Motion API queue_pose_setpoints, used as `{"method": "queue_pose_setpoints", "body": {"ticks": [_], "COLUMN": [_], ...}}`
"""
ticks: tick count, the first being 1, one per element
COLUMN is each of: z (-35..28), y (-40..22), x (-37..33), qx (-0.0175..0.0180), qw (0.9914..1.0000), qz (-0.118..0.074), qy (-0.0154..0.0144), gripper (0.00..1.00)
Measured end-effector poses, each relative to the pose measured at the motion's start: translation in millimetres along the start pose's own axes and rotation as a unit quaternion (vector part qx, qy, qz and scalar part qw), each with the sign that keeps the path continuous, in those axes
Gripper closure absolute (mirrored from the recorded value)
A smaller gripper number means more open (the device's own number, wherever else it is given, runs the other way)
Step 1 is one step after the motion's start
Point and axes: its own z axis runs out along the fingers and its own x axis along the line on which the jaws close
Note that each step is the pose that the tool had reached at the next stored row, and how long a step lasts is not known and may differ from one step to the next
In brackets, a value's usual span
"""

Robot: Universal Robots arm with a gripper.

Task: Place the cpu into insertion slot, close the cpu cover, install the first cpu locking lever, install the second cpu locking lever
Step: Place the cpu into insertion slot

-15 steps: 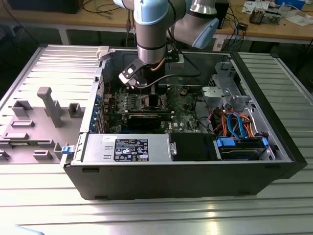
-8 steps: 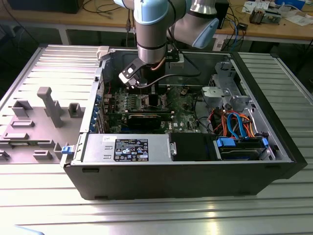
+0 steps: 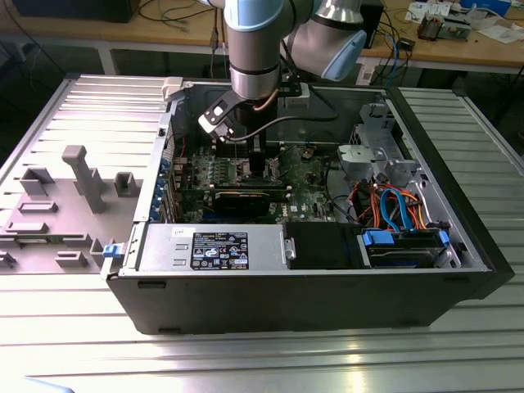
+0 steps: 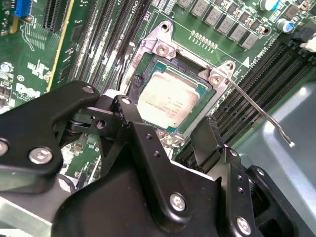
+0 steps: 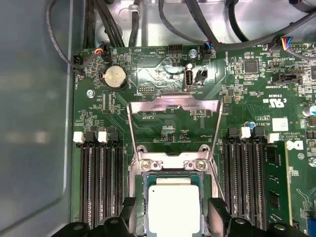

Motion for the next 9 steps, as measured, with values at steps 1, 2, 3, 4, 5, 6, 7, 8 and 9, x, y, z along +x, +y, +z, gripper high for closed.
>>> {"method": "queue_pose_setpoints", "body": {"ticks": [1,2,3,4,5,6,7,8,9], "z": [-2.1,-4.5,-5.8,-6.0,-6.0,-6.1,-6.2,-6.2,-6.2], "y": [0.2,0.6,1.1,1.1,1.2,1.2,1.2,1.3,1.3], "x": [0.1,0.1,0.1,0.2,0.2,0.2,0.1,0.1,0.1], "qx": [0.0010,0.0020,0.0029,0.0031,0.0032,0.0032,0.0033,0.0033,0.0033], "qw": [1.00000,1.00000,1.00000,1.00000,0.99999,0.99999,0.99999,0.99999,0.99999], "qz": [0.000,0.000,0.000,0.000,0.000,0.000,0.000,0.000,0.000], "qy": [0.0000,-0.0001,-0.0002,-0.0001,-0.0001,-0.0001,-0.0002,-0.0002,-0.0002], "gripper": [0.33,0.33,0.34,0.40,0.47,0.53,0.53,0.59,0.59]}}
